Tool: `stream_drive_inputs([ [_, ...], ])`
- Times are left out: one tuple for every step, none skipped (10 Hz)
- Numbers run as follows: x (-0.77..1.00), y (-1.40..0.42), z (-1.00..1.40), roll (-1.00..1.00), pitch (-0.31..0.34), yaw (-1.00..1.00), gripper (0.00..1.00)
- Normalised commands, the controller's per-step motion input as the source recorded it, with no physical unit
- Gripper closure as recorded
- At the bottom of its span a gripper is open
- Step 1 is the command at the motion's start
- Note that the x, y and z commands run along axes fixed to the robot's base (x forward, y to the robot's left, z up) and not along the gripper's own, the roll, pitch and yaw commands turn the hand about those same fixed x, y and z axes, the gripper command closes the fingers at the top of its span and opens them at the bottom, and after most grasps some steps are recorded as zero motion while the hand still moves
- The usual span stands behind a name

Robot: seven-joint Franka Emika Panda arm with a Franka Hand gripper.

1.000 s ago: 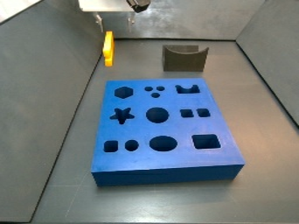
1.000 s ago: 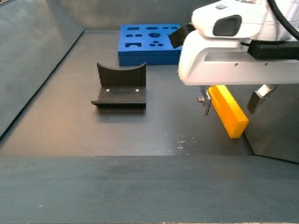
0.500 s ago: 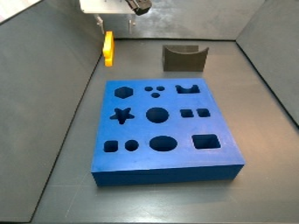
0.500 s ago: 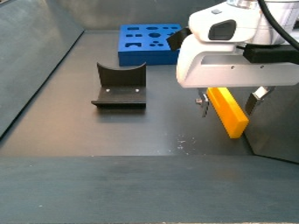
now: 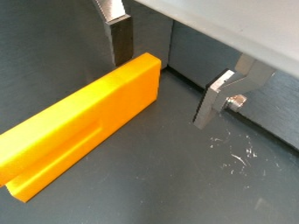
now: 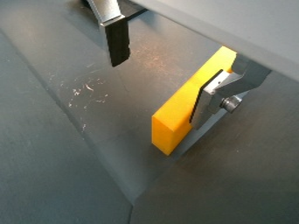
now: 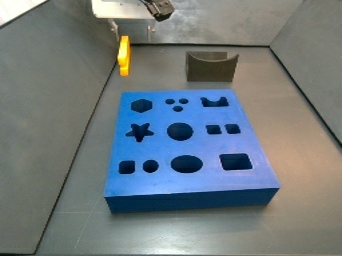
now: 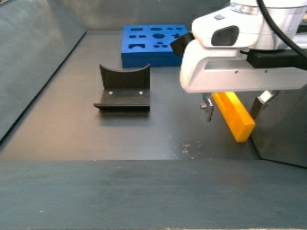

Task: Pick up the double-square object. Move up. Rotate the double-square object. Place the double-square object on the fixture. Regrasp the double-square object. Move to above the board. Insert the double-square object.
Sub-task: Pick up the double-square object.

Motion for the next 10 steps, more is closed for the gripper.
stream_drive_inputs([
  [0.16,-0.03,-1.0,0.0,-0.05,0.0,0.0],
  [0.15,-0.01,-1.0,0.0,-0.041,0.0,0.0],
  [0.13,0.0,-1.0,0.0,-0.03,0.0,0.0],
  [0.01,0.17,-0.5,-0.09,0.0,0.0,0.0],
  [0.0,0.0,0.0,-0.02,0.0,0.0,0.0],
  [0.0,0.0,0.0,0.0,0.0,0.0,1.0],
  [0.0,0.0,0.0,0.0,0.0,0.0,1.0],
  [0.0,0.0,0.0,0.0,0.0,0.0,1.0],
  [0.0,0.0,0.0,0.0,0.0,0.0,1.0],
  [0.0,0.0,0.0,0.0,0.0,0.0,1.0],
])
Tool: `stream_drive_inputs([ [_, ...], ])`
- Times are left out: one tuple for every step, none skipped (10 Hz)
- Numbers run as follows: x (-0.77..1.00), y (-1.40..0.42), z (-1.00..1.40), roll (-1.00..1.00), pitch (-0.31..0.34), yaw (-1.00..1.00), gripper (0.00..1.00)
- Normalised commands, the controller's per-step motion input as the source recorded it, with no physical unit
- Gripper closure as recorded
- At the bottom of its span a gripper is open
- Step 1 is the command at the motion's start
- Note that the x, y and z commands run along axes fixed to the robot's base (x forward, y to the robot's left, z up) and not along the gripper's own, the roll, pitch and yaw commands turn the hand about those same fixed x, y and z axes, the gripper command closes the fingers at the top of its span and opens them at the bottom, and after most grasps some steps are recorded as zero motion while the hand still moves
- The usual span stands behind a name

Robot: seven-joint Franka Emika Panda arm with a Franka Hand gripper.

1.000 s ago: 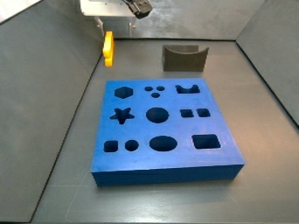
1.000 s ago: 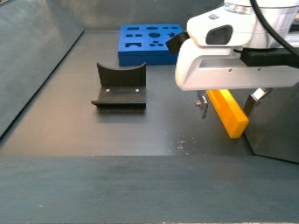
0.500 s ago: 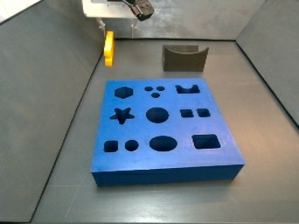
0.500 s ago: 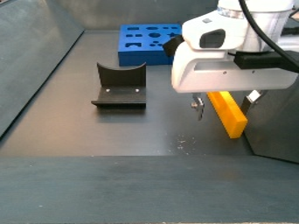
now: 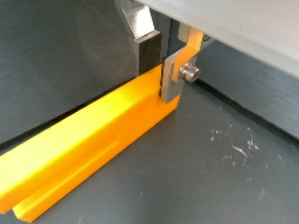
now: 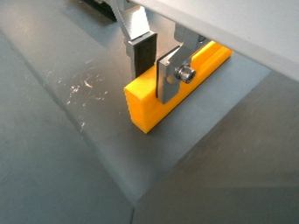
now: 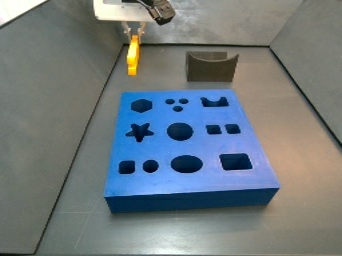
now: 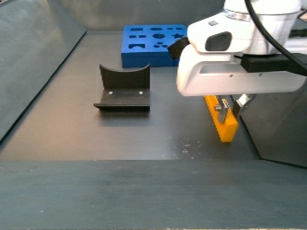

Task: Pick up the double-square object. Move up. Rotate the double-square object. Place the double-square object on the fixture. Regrasp the double-square object. Move to above the board. Insert the double-square object.
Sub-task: Pick up the double-square object.

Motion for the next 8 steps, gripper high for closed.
stream_drive_inputs([
  [0.0,0.0,0.0,0.0,0.0,0.0,1.0],
  [0.0,0.0,0.0,0.0,0.0,0.0,1.0],
  [0.0,0.0,0.0,0.0,0.0,0.0,1.0],
  [0.0,0.0,0.0,0.0,0.0,0.0,1.0],
  [0.0,0.0,0.0,0.0,0.0,0.0,1.0],
  [0.0,0.0,0.0,0.0,0.0,0.0,1.0],
  [0.0,0.0,0.0,0.0,0.0,0.0,1.0],
  [0.0,0.0,0.0,0.0,0.0,0.0,1.0],
])
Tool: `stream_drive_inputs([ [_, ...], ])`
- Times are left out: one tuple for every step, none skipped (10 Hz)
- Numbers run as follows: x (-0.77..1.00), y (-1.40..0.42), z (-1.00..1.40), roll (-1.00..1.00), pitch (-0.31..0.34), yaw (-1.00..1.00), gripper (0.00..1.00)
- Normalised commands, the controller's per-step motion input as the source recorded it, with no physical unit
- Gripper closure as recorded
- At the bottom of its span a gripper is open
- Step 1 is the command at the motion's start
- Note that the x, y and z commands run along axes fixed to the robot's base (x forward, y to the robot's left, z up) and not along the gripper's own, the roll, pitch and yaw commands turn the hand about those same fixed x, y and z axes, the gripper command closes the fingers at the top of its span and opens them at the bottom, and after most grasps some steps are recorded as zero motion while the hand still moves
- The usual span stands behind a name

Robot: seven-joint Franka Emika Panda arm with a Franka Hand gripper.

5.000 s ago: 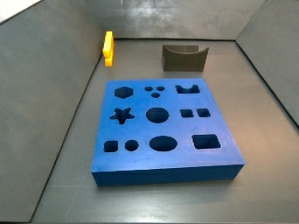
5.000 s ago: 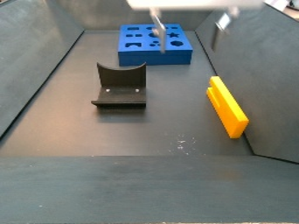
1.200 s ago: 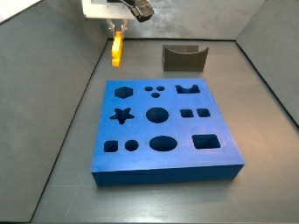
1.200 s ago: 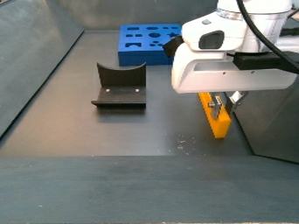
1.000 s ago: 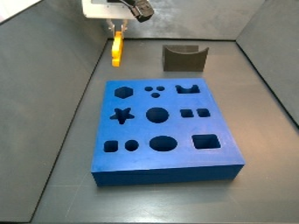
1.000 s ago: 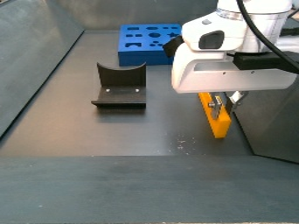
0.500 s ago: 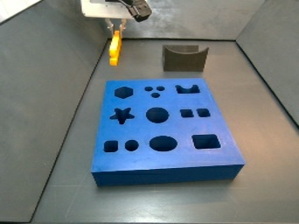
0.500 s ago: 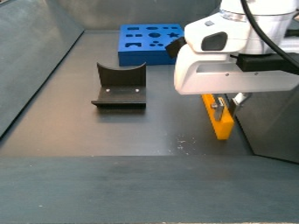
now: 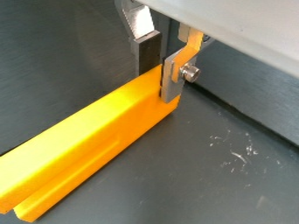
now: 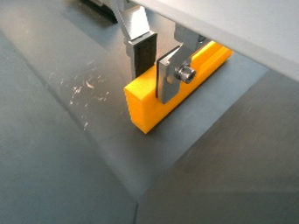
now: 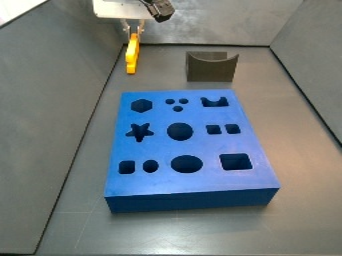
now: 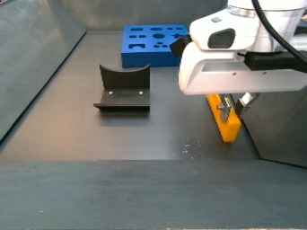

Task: Pick up the double-square object. Move up. Rotate the double-square object. Place the double-square object on the fixture. Regrasp the double-square object. Move to above the board. Insert the double-square object.
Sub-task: Move up.

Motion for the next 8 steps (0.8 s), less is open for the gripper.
stream_drive_inputs([
  [0.0,0.0,0.83,0.0,0.0,0.0,1.0],
  [0.05,0.05,0.82,0.02,0.0,-0.03,1.0],
  [0.04,0.05,0.69,0.03,0.061,-0.05,1.0],
  [0.02,0.03,0.56,0.04,0.087,-0.04,1.0],
  [0.01,0.02,0.47,0.06,0.099,-0.04,1.0],
  [0.0,0.01,0.41,0.06,0.102,-0.03,1.0],
  [-0.01,0.01,0.31,0.08,0.105,-0.02,1.0],
  [-0.01,0.01,0.23,0.09,0.106,-0.01,1.0],
])
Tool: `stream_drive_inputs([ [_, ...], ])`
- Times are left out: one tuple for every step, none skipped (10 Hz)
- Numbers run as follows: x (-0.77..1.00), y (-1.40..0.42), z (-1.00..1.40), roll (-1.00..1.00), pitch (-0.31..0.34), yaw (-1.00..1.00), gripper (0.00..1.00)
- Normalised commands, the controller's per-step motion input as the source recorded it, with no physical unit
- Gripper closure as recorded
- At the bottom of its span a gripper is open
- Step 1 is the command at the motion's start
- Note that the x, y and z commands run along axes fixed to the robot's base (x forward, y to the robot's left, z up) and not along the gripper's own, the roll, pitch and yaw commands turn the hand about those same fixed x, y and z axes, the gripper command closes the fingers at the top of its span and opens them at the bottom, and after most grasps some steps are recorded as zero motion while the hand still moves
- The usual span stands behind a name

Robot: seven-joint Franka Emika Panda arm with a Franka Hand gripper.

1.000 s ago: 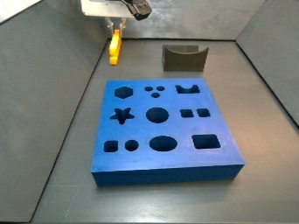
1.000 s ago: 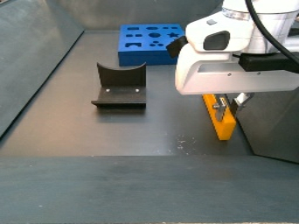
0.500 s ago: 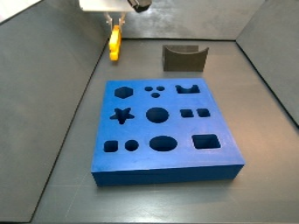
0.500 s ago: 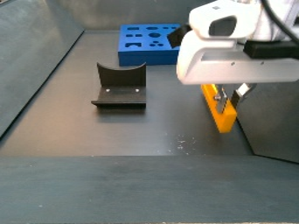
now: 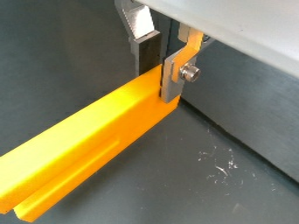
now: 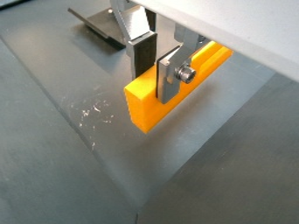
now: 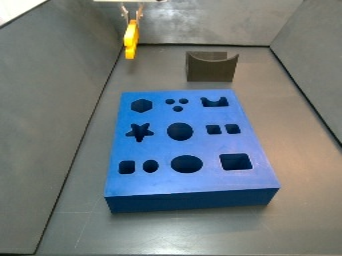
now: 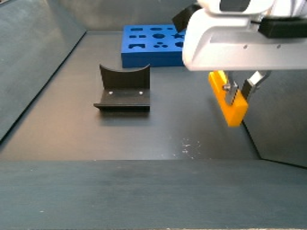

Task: Pick up the double-square object. Move up. Rotate the double-square object. Place the double-square object on the fixture. Regrasp the double-square object. Move to above the board. Insert the double-square object.
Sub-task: Rotate the double-square object.

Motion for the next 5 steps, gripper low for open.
stream_drive_inputs([
  [0.44,-1.0,0.0,0.0,0.0,0.0,1.0],
  [0.44,-1.0,-0.1,0.01,-0.006,0.03,1.0],
  [0.39,-0.93,-0.12,0.01,0.009,0.03,1.0],
  [0.25,-0.64,-0.1,0.01,0.014,0.03,1.0],
  [0.15,-0.41,-0.07,0.02,0.011,0.03,1.0],
])
